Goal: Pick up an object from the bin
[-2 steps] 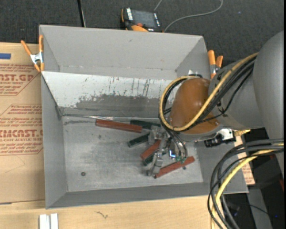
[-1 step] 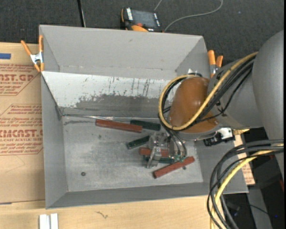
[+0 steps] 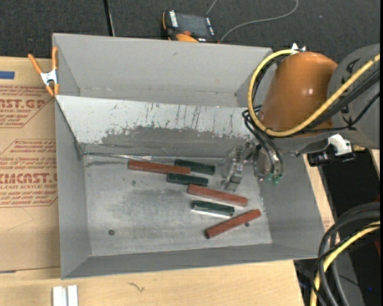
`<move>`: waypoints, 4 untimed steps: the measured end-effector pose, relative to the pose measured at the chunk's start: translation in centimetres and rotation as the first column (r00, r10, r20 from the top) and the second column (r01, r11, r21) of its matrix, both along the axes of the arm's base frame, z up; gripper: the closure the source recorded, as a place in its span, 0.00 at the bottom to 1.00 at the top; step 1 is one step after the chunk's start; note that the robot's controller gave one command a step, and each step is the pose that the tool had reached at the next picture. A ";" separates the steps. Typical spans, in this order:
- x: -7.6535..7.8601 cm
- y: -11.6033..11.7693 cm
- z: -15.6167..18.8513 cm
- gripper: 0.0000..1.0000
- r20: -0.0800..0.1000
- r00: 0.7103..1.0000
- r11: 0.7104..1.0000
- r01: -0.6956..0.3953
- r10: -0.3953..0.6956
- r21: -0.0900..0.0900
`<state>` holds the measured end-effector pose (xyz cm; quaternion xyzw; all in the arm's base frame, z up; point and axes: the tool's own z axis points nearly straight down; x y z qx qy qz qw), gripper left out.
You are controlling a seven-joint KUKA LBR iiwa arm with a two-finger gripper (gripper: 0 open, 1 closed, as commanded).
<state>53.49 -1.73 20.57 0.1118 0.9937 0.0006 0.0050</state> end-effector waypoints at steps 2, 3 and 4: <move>-0.2 0.9 -13.9 0.00 -0.006 0.992 0.992 -0.124 0.124 0.000; 0.2 1.0 -13.1 1.00 0.002 0.992 0.992 -0.124 0.124 0.000; 2.1 1.0 -0.1 1.00 0.000 0.965 0.965 -0.262 0.262 -0.003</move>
Offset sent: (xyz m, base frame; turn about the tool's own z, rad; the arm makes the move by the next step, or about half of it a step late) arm 0.0000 0.0000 0.0000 0.0000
